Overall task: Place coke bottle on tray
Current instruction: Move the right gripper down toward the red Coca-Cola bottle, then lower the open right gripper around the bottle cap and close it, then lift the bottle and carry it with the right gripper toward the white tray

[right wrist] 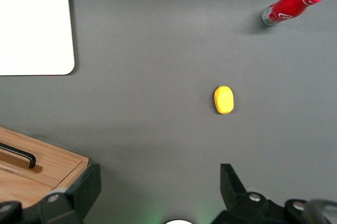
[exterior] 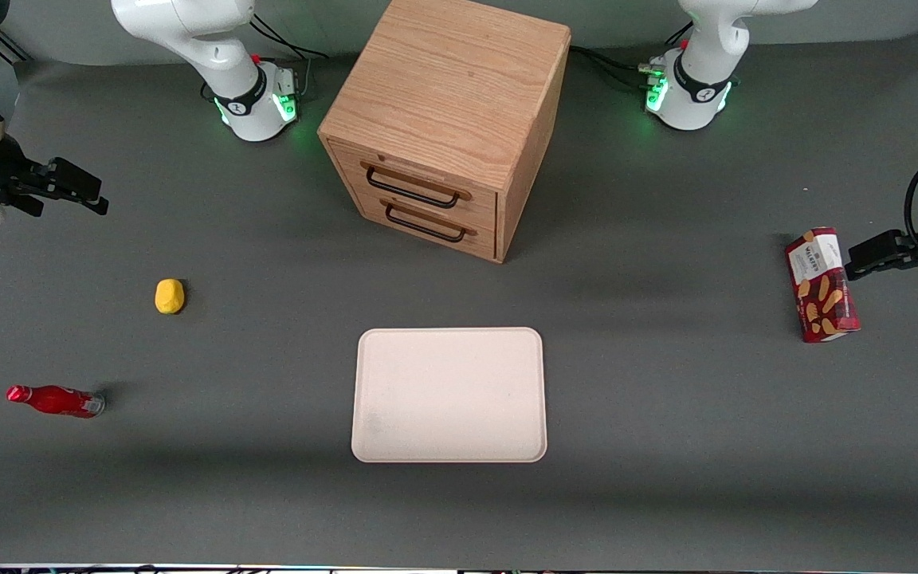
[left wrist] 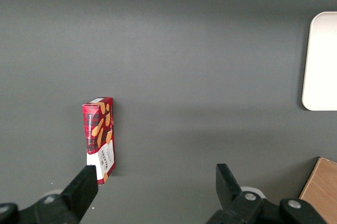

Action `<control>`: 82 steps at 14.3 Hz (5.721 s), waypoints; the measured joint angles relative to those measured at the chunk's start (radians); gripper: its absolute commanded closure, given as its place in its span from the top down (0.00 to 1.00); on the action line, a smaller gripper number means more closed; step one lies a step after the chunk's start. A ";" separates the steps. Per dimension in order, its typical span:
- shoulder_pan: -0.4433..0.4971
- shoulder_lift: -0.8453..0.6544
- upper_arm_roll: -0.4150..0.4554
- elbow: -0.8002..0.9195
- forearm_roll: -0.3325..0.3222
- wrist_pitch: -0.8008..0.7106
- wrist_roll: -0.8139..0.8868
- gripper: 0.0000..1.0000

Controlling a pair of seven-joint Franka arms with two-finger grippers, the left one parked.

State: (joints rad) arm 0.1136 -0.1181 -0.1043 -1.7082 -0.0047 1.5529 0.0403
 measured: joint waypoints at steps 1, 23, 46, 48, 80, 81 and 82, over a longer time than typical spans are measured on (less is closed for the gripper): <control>0.000 0.000 0.000 0.000 -0.001 0.000 0.000 1.00; -0.027 0.570 -0.371 0.261 0.155 0.365 -0.710 1.00; -0.100 0.878 -0.442 0.319 0.452 0.587 -1.014 0.79; -0.100 0.881 -0.442 0.321 0.453 0.587 -1.020 0.57; -0.007 0.706 0.138 0.855 0.117 -0.118 -0.041 0.00; -0.008 0.707 0.214 0.857 0.051 -0.098 0.015 0.00; -0.008 0.711 0.296 0.857 -0.027 -0.074 0.069 0.00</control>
State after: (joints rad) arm 0.1055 0.5930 0.1921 -0.8517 -0.0318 1.4785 0.1090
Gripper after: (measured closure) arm 0.634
